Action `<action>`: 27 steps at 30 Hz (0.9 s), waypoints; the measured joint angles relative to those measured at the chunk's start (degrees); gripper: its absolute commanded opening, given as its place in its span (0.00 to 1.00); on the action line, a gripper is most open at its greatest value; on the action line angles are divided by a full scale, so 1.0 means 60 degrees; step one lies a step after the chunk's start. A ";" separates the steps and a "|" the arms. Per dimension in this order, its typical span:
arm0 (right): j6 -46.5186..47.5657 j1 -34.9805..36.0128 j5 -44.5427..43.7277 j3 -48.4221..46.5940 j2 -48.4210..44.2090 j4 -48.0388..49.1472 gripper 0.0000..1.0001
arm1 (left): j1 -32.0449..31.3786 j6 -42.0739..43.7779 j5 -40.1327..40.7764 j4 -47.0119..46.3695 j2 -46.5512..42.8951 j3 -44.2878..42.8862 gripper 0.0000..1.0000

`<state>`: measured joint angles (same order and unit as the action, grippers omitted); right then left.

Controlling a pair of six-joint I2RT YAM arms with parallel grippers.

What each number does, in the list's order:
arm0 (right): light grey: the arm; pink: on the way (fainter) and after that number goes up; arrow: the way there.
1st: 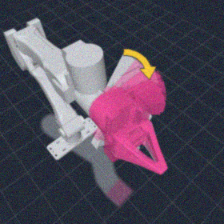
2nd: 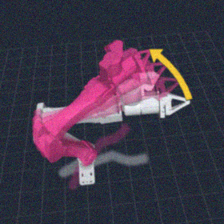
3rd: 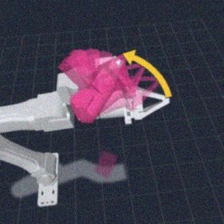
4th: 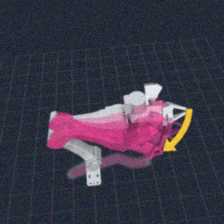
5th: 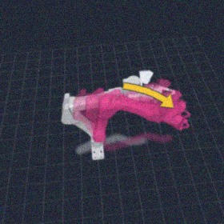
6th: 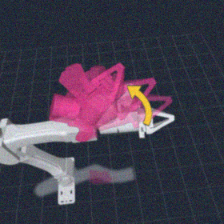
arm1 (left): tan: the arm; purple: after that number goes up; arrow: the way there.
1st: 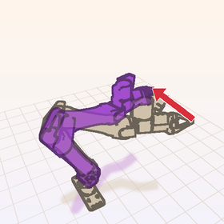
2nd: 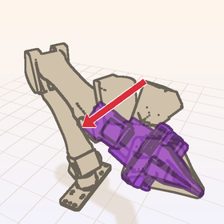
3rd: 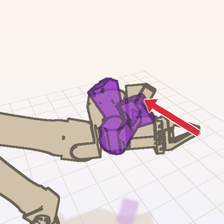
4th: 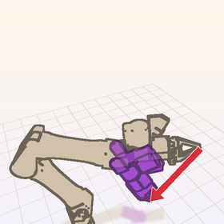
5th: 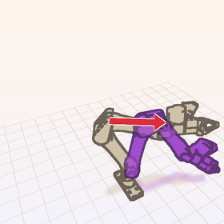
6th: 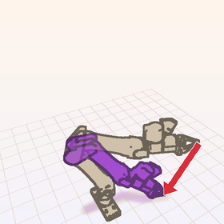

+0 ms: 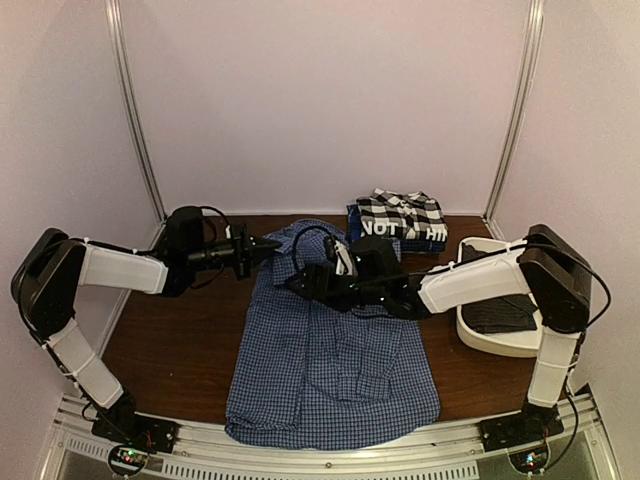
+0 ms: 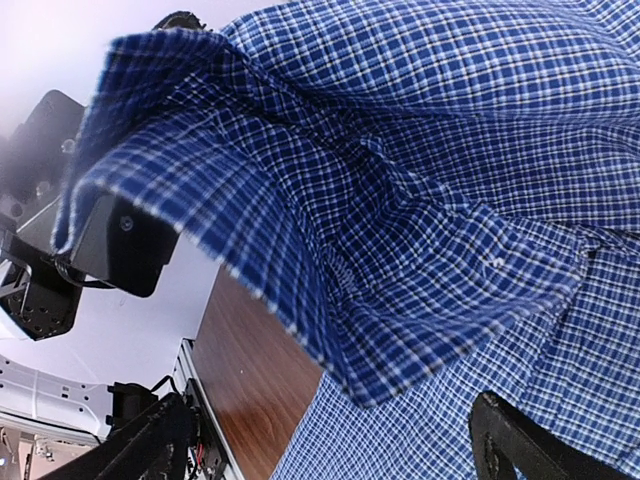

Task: Fold and stack the long sleeve shirts
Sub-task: Pass from the left arm to the right

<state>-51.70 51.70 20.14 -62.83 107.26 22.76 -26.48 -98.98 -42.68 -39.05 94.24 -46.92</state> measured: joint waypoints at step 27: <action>0.3166 -0.0412 -0.1370 -0.2845 0.0805 -0.3136 0.00 | 0.0095 0.0761 -0.0747 0.0922 -0.0026 -0.0106 0.49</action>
<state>-32.71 49.23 11.92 -79.90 112.09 3.95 -25.91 -94.41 -47.16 -33.52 94.08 -47.55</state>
